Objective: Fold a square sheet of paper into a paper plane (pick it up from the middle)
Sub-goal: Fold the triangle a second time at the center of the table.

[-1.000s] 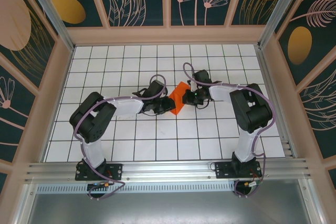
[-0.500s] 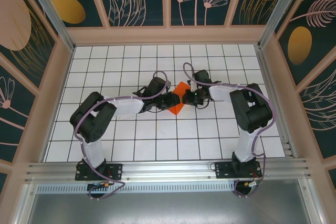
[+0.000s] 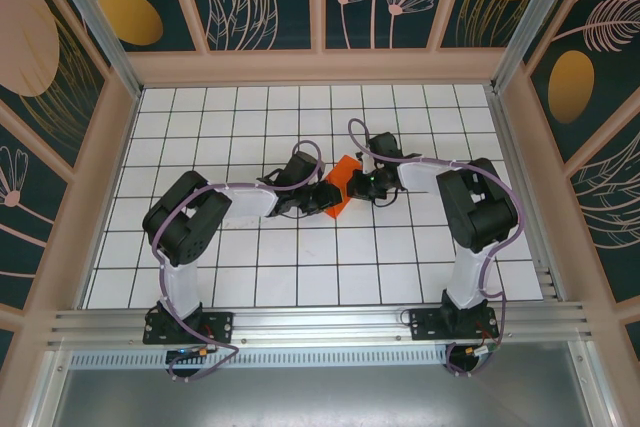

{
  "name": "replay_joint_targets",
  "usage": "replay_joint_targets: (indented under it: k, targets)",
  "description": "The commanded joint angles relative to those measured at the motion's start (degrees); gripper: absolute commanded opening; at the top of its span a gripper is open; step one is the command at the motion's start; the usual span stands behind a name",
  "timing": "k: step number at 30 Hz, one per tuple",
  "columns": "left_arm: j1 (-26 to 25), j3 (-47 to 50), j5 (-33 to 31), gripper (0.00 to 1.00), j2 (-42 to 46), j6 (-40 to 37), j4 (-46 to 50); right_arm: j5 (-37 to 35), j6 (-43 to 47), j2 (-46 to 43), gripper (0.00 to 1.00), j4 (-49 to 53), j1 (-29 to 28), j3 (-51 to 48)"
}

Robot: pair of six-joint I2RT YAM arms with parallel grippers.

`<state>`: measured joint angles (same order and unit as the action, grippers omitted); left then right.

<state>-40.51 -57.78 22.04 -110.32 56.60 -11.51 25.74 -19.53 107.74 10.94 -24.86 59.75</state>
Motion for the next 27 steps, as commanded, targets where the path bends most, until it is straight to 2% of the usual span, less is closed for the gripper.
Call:
replay_joint_targets:
  k: [1,27]
  targets:
    - [0.08,-0.94,-0.07,0.25,-1.03,0.19,0.71,-0.69,1.42,1.61,0.10,1.19,-0.45,0.81]
    - [0.08,-0.44,-2.09,0.24,-2.25,0.46,3.77,0.45,1.51,1.74,0.10,0.66,-0.47,2.39]
